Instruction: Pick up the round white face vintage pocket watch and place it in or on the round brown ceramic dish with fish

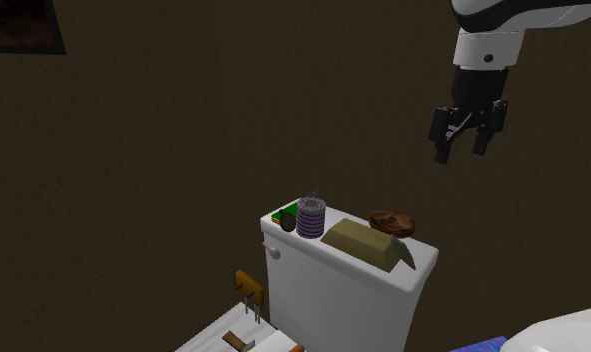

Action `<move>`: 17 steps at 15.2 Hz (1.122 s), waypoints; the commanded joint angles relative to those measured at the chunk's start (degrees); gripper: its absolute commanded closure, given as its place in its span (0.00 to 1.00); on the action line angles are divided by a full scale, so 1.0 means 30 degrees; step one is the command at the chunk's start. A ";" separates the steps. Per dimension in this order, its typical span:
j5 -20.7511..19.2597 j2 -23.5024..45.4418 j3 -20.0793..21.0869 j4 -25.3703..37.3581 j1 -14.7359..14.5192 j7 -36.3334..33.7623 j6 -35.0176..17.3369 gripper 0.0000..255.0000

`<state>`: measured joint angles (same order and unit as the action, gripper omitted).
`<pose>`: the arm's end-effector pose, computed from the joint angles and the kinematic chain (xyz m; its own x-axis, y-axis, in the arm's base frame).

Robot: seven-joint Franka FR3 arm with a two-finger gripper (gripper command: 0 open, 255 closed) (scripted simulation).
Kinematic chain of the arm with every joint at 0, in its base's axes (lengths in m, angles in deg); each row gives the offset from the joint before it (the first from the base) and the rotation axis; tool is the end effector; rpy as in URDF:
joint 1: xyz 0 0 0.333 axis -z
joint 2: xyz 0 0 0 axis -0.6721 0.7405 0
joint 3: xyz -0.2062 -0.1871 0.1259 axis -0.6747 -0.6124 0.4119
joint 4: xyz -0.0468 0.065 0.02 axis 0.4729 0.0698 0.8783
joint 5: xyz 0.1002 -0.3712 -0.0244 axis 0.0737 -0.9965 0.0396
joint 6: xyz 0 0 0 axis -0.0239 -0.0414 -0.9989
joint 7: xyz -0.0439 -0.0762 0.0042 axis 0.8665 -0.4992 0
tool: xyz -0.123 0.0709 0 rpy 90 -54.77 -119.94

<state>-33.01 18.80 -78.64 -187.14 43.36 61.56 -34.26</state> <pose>0.2989 -0.0483 0.5789 0.9932 0.0938 0.0692 0.0893 -0.9938 0.0660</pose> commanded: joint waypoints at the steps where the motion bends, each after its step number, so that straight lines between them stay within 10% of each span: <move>1: 0.0000 0.0000 0.0000 0.0000 0.0000 0.0000 0.0000 0.00; 17: -0.4068 1.0571 0.6720 0.4731 -0.1019 -0.4926 -0.2920 0.00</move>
<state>-43.84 48.08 -59.71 -174.65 40.43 47.93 -43.22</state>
